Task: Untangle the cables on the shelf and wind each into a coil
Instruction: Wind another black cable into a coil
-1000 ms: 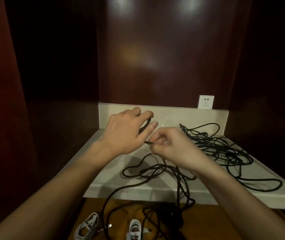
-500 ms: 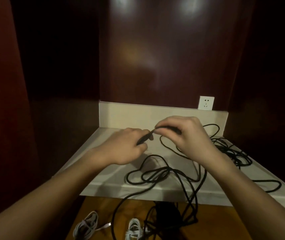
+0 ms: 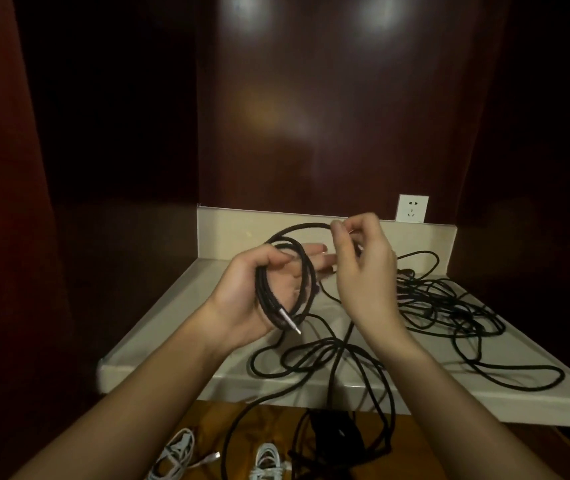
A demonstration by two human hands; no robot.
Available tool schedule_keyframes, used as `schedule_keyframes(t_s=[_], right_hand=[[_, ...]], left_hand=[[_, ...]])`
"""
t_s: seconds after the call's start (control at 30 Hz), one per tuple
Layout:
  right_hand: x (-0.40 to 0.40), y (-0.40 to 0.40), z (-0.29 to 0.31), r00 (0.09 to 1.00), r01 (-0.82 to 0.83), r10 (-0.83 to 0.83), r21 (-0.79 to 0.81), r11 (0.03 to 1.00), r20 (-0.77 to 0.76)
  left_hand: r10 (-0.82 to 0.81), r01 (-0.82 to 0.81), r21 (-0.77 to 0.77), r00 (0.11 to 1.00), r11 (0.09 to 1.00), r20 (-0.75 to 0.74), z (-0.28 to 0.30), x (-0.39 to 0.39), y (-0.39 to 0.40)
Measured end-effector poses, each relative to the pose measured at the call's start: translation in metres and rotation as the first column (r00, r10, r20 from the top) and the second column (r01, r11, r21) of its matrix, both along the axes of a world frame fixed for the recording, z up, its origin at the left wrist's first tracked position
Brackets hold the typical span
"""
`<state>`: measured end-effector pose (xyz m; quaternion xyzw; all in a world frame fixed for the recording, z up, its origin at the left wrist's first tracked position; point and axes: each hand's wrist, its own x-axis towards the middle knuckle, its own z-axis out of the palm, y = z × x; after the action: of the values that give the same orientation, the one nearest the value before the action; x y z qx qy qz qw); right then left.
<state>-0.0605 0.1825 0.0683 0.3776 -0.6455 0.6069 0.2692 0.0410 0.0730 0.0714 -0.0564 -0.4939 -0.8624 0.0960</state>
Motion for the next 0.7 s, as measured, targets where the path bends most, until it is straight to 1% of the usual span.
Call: schedule_keyframes(t_s=[0.03,0.1,0.17,0.23,0.3,0.37,0.47,0.53,0.6,0.63,0.67,0.7], right_hand=[[-0.001,-0.002,-0.007,0.999,-0.035,0.035,0.016,0.999,0.003],[-0.003,-0.004,-0.021,0.990,-0.131,0.128,0.041,0.991,0.062],[-0.001,-0.004,-0.034,0.956,-0.255,0.245,0.045,0.966,0.164],[0.006,-0.004,-0.047,0.907,-0.361,0.332,0.074,0.930,0.258],[0.016,-0.004,-0.057,0.900,-0.388,0.343,0.133,0.912,0.268],[0.024,-0.005,-0.062,0.917,-0.364,0.312,0.201,0.910,0.249],[0.031,-0.004,-0.070,0.896,-0.407,0.331,0.250,0.878,0.296],[0.031,-0.003,-0.077,0.831,-0.480,0.372,0.193,0.856,0.414],[0.031,0.000,-0.080,0.750,-0.542,0.389,0.159,0.825,0.536],[0.030,0.002,-0.080,0.740,-0.564,0.387,0.193,0.803,0.551],[0.030,0.005,-0.079,0.755,-0.575,0.384,0.257,0.776,0.531],[0.031,0.008,-0.075,0.795,-0.559,0.373,0.339,0.757,0.478]], left_hand=[[0.050,-0.049,0.059,0.999,0.997,-0.016,0.002,-0.001,0.002],[0.109,-0.099,0.164,0.993,0.982,-0.055,0.003,-0.005,0.005],[0.132,-0.111,0.252,0.989,0.961,-0.068,0.003,-0.007,0.002],[0.152,-0.126,0.306,0.987,0.944,-0.060,0.002,-0.007,0.000],[0.173,-0.144,0.346,0.984,0.927,-0.054,0.000,-0.011,0.001],[0.229,-0.182,0.420,0.971,0.889,-0.065,-0.001,-0.015,0.004],[0.409,-0.343,0.489,0.912,0.802,-0.032,0.005,-0.021,0.003],[0.537,-0.420,0.543,0.841,0.727,-0.068,0.013,-0.021,-0.002],[0.674,-0.509,0.537,0.721,0.673,-0.161,0.015,-0.021,-0.006],[0.735,-0.579,0.489,0.642,0.652,-0.220,0.012,-0.022,-0.007],[0.791,-0.685,0.394,0.536,0.612,-0.297,0.007,-0.024,-0.009],[0.820,-0.809,0.256,0.409,0.529,-0.400,-0.001,-0.025,-0.009]])
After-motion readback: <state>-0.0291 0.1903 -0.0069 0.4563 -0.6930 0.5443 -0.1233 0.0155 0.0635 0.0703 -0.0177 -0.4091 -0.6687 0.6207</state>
